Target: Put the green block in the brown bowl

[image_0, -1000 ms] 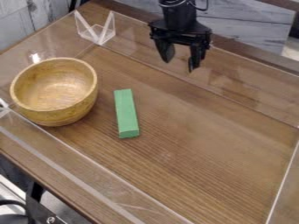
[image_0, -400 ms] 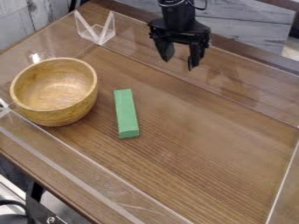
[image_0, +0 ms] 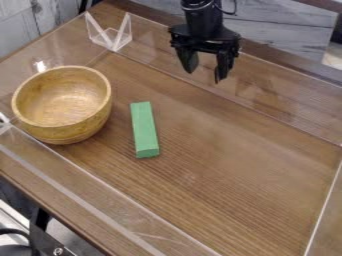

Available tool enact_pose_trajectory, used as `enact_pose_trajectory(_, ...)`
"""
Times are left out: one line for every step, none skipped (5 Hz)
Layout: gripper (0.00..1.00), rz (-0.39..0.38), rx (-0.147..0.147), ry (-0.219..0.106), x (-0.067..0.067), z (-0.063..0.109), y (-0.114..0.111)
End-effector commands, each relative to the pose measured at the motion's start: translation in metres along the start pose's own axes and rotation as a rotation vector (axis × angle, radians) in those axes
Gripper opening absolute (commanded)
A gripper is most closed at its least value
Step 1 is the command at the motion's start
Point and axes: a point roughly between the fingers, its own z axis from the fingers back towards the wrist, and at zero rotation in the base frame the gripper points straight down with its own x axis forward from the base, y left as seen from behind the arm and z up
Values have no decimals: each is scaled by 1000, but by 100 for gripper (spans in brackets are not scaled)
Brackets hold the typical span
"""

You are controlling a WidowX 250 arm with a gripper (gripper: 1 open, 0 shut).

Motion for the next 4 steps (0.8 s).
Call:
enact_pose_trajectory(100,-20,8,-64,16,19,-5)
enact_pose_trajectory(100,49,25,-58,5,20,2)
enact_pose_trajectory(100,124,43,-51,-8,21,9)
enact_pose_trajectory(100,192,61,-44,-21,22,16)
